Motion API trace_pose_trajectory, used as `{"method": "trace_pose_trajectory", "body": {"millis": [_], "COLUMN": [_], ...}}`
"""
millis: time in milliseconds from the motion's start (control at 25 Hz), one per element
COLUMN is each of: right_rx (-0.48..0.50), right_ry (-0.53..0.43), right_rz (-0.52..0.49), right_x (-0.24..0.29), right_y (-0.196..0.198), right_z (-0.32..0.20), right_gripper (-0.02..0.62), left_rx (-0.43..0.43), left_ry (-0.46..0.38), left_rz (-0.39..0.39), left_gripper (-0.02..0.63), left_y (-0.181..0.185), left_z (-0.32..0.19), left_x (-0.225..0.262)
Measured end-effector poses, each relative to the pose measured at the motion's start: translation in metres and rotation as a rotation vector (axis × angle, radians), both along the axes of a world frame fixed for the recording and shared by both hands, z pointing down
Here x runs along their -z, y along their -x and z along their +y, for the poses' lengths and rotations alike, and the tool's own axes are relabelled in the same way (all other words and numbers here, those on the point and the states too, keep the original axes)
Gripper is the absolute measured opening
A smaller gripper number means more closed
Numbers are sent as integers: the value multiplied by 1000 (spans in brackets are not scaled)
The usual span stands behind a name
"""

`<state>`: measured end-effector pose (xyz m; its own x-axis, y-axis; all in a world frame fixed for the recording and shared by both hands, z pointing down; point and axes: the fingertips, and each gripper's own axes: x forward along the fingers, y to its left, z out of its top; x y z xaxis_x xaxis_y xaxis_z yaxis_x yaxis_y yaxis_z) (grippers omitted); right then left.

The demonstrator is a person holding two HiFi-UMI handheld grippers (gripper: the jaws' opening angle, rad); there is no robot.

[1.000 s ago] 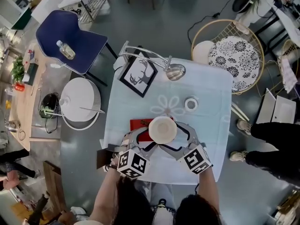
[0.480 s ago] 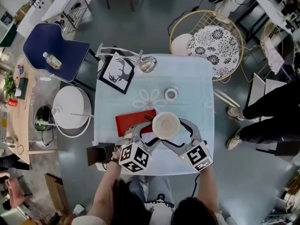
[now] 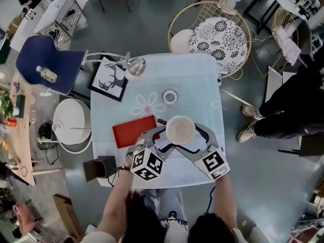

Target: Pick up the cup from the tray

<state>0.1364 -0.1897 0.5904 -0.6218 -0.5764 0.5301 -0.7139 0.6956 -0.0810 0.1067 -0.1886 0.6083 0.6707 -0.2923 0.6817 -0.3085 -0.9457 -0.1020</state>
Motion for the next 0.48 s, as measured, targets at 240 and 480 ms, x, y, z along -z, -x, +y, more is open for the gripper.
{"method": "trace_pose_trajectory", "body": {"millis": [240, 480], "right_rx": [-2, -19], "right_ry": [48, 86], "right_rz": [0, -6], "right_x": [-22, -31], "right_y": [-6, -12], "right_z": [-5, -2], "right_gripper": [436, 436], "left_rx": [-24, -49], "left_ry": [12, -2], "left_rz": [-38, -66], "left_gripper": [272, 272], "left_y": [-5, -9], "left_z": [-6, -6], "left_x": [-20, -21]}}
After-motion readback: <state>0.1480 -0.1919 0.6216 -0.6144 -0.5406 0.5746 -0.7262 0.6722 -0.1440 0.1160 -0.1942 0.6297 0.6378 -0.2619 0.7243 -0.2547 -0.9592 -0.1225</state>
